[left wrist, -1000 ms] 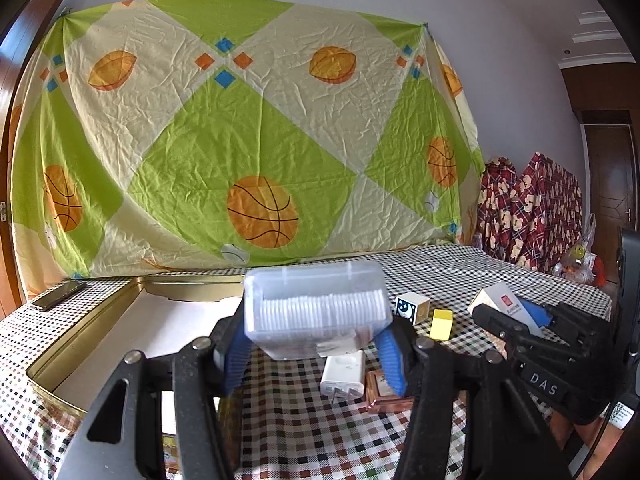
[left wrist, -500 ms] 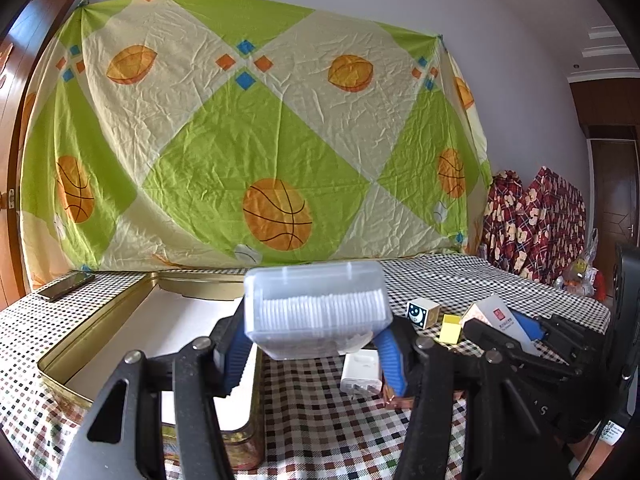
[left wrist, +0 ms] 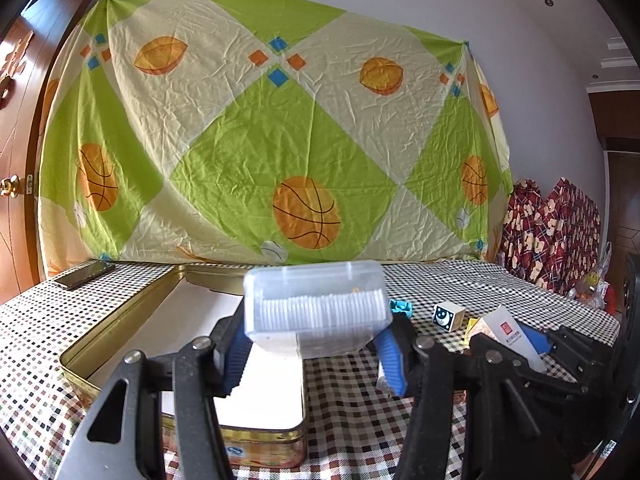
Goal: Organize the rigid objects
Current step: 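Carry both held boxes over the gold tin box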
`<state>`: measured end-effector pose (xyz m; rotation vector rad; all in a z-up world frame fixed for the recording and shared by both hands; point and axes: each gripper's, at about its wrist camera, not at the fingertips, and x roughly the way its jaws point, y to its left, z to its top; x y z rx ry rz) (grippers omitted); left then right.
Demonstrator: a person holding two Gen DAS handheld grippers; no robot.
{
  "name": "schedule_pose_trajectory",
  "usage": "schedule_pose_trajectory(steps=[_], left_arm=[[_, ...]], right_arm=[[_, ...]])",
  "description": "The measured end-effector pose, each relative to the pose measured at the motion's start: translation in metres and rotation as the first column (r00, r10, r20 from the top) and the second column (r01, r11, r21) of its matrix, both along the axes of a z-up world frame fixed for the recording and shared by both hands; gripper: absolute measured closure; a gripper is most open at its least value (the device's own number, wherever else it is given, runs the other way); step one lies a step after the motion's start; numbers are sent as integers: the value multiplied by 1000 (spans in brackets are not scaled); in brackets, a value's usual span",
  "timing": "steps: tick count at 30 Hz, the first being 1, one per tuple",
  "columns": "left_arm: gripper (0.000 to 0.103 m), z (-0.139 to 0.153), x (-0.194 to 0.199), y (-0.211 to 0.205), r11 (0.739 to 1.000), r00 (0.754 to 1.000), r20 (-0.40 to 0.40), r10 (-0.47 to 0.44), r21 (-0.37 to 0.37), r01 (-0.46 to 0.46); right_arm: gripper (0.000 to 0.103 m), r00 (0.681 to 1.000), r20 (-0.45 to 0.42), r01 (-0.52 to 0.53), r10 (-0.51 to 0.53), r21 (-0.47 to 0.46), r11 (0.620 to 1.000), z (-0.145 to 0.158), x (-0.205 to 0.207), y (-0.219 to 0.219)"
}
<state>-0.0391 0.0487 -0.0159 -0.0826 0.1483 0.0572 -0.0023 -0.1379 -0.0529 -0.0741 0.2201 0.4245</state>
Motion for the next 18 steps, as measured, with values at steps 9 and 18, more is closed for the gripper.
schedule_pose_trajectory(steps=[9,18], left_arm=[[48,0,-1,11,1000,1000,-5,17,-14,-17],[48,0,-2,23,999,999,-10,34,-29,-34]], right_arm=[[60,999,9,-51,51,-34,998,3,-10,25],[60,995,36,-96,97,-32,995,15,-13,44]])
